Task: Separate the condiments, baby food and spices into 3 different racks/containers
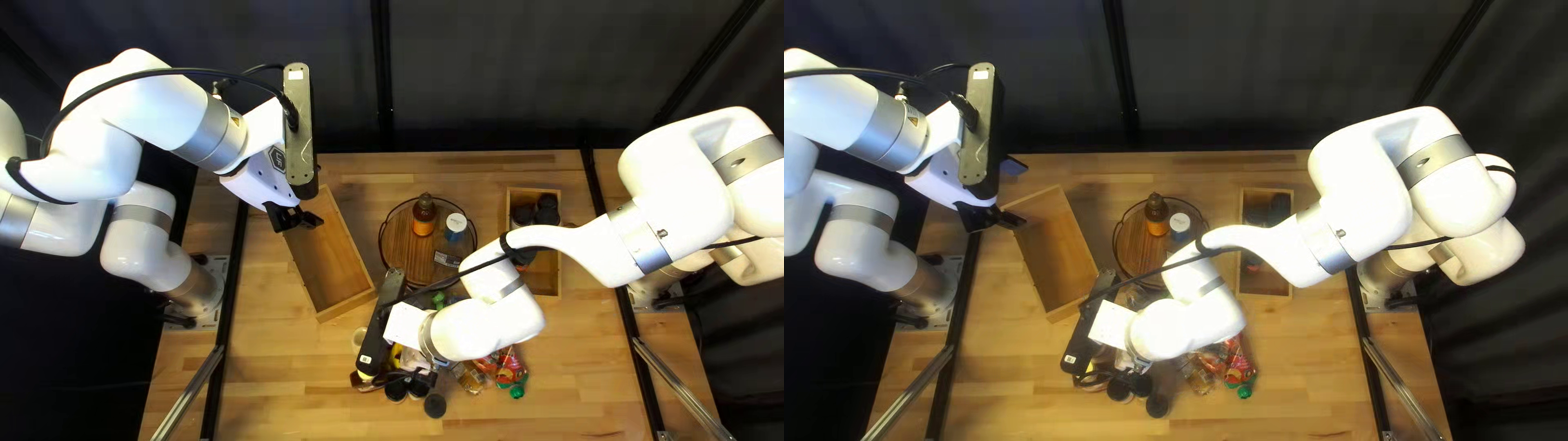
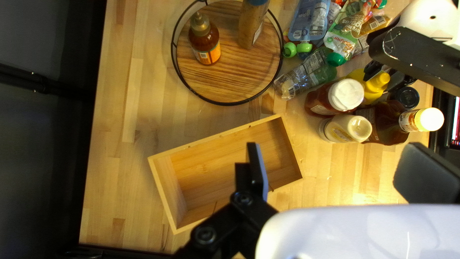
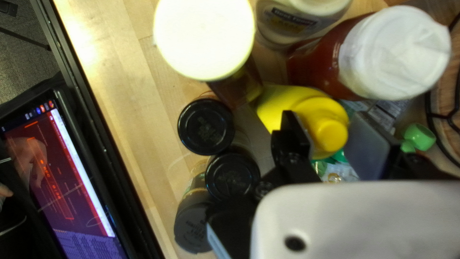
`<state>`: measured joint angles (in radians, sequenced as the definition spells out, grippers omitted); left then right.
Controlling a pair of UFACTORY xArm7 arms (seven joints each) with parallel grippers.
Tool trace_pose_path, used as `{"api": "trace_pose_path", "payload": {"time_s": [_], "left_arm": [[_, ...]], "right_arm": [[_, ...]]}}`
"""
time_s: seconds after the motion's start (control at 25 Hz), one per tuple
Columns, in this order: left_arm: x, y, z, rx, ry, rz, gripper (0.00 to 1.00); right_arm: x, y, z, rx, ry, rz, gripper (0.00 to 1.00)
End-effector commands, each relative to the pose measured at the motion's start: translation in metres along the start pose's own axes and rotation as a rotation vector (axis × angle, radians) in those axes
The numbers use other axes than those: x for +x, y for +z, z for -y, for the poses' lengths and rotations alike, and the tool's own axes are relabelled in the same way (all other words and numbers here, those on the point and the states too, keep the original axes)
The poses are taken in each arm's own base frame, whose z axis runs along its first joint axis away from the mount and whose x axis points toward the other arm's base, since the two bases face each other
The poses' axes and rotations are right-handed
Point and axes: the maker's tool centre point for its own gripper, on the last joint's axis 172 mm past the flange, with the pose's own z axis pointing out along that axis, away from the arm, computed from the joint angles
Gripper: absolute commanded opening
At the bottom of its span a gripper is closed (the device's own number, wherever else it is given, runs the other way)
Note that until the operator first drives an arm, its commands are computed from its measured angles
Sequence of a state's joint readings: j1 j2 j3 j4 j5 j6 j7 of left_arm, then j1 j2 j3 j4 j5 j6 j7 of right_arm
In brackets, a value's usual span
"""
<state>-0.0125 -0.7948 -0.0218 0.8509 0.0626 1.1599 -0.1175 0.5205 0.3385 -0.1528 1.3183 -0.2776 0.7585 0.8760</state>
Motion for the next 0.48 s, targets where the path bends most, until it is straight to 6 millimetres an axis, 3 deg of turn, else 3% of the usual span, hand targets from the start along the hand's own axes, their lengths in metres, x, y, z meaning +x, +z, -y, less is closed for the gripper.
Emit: {"api": "trace_pose_path", "payload": {"time_s": [0.04, 0.28, 0.48], "left_arm": [[0.000, 0.000, 0.000, 0.000, 0.000, 0.000, 1.00], [0.000, 0.000, 0.000, 0.000, 0.000, 0.000, 1.00], [0.000, 0.000, 0.000, 0.000, 0.000, 0.000, 1.00]], "right_arm": [[0.001, -0.025, -0.006, -0.025, -0.013, -0.012, 0.01], [0.000, -0.029, -0.014, -0.041, -0.019, -0.014, 0.01], [-0.001, -0.012, -0.015, -0.032, -0.008, -0.007, 0.01]]}}
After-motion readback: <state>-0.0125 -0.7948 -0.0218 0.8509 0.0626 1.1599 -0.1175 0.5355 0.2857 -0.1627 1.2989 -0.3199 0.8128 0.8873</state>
